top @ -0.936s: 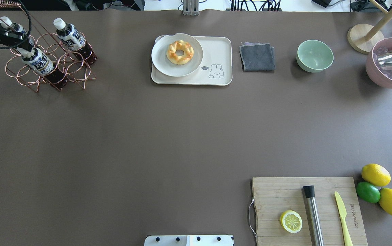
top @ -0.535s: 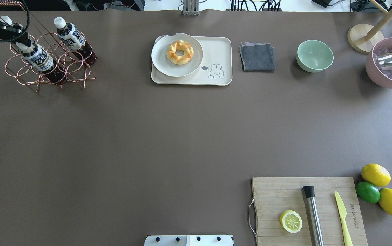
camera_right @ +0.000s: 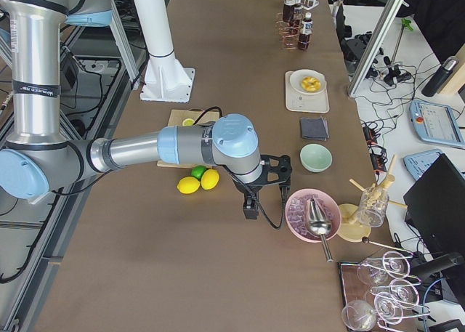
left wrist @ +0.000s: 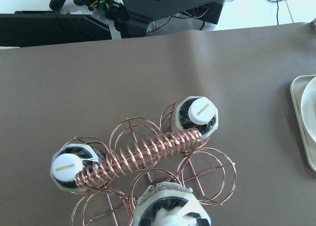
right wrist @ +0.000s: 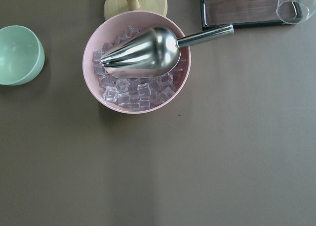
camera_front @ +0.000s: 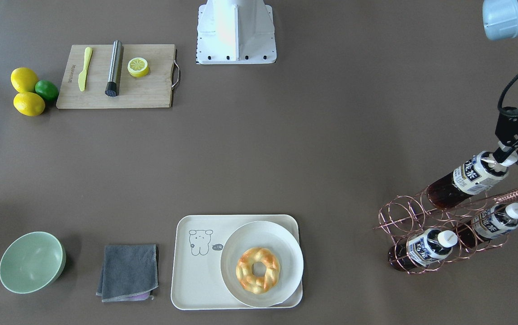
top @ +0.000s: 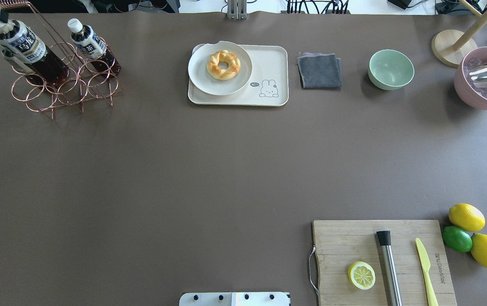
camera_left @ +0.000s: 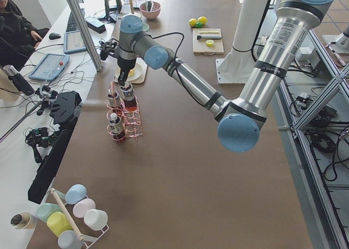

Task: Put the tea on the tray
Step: 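Grasp the tea bottle and lift it out of the rack with the left gripper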

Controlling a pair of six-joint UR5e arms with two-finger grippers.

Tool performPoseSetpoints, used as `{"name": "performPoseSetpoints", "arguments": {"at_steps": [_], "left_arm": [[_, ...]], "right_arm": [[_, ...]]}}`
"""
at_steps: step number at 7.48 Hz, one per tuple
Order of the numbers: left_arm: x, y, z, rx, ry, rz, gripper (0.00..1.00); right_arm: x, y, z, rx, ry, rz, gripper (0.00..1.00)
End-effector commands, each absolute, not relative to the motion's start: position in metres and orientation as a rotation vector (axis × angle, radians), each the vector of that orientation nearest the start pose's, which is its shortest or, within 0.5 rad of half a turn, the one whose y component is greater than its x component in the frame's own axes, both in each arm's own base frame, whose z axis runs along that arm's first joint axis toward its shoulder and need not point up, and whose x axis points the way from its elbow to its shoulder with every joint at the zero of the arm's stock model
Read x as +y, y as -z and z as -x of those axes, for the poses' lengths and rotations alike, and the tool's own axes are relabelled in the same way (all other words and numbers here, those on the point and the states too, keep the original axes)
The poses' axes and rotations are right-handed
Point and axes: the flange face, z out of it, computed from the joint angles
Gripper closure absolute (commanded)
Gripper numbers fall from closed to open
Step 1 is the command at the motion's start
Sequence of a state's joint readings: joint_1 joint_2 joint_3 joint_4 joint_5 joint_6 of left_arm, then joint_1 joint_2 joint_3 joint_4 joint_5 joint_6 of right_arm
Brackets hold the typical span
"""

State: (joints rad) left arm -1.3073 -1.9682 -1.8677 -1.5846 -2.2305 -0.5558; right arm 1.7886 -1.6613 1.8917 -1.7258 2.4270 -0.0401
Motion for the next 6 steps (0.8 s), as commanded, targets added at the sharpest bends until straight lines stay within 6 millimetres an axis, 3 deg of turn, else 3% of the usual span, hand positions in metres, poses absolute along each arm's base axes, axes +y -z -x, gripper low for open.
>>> {"name": "performPoseSetpoints", "arguments": {"at_steps": [1, 2, 4, 6], "left_arm": [[-0.555, -0.239, -0.020, 0.837, 0.115, -0.430, 1.00], [-0.530, -0.219, -0.025, 0.842, 0.101, -0.431, 1.00], [-0.495, -0.179, -0.067, 0.873, 0.062, -0.389, 1.00], [-0.474, -0.125, -0.170, 0.917, 0.095, -0.343, 1.00]], "right_arm": [[-0.421, -0.558, -0.152, -0.844, -0.138, -0.171, 0.00], [-0.419, -0.560, -0.152, -0.847, -0.140, -0.167, 0.00], [-0.417, -0.562, -0.151, -0.850, -0.140, -0.164, 0.00], [-0.416, -0.564, -0.151, -0.849, -0.141, -0.161, 0.00]]}}
